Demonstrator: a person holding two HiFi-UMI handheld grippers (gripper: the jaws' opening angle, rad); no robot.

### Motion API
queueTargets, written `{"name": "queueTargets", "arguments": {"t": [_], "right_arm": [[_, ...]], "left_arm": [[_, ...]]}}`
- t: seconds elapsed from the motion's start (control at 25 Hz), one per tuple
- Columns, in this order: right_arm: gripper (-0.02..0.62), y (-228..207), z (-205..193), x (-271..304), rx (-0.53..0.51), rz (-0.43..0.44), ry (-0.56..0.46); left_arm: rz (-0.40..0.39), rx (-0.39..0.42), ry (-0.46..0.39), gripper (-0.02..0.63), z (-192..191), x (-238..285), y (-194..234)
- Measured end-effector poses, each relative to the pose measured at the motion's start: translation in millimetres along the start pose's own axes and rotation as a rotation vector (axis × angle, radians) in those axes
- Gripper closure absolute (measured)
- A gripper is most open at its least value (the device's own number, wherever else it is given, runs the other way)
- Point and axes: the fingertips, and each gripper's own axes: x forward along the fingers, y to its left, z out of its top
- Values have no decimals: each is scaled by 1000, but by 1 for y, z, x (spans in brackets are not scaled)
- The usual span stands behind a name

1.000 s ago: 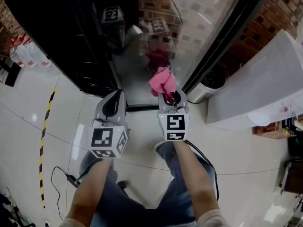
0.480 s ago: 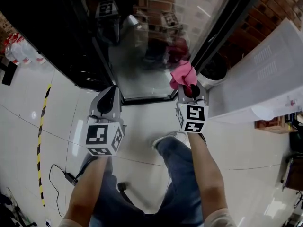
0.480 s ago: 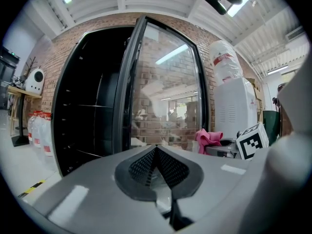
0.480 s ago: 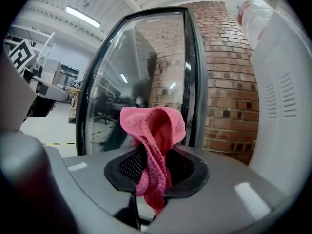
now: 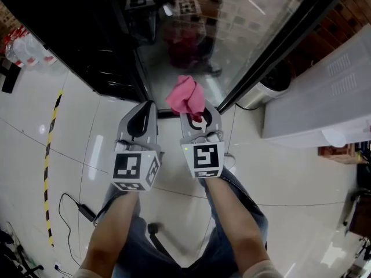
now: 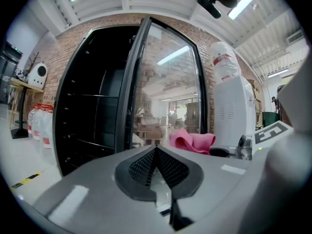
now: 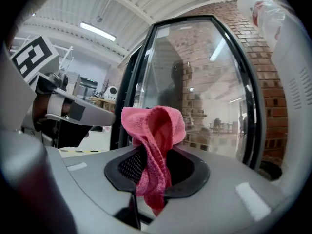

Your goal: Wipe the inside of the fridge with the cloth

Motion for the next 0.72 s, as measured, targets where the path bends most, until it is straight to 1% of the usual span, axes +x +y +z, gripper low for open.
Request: {"name": "queueTargets", "arguments": {"t": [0.12, 0.2, 0.28, 0.36, 0.52, 0.72], "right_arm": [[488, 33, -19, 18, 13, 41, 23], [489, 52, -33, 32, 33, 67, 32], [492, 65, -46, 47, 57, 95, 35], [494, 72, -62, 57, 57, 110, 50], [494, 71, -89, 65, 23, 109, 88], [494, 44, -106, 57, -21, 74, 118]], "left_arm": [[3, -10, 9, 611, -13, -2, 10], [11, -30, 16, 611, -21, -1, 20], [38, -44, 25, 611, -31, 1, 30], [61, -48, 38, 611, -41, 3, 37], [58, -51, 58, 611, -56, 10, 38], [40, -65, 69, 611, -61, 16, 31]]}}
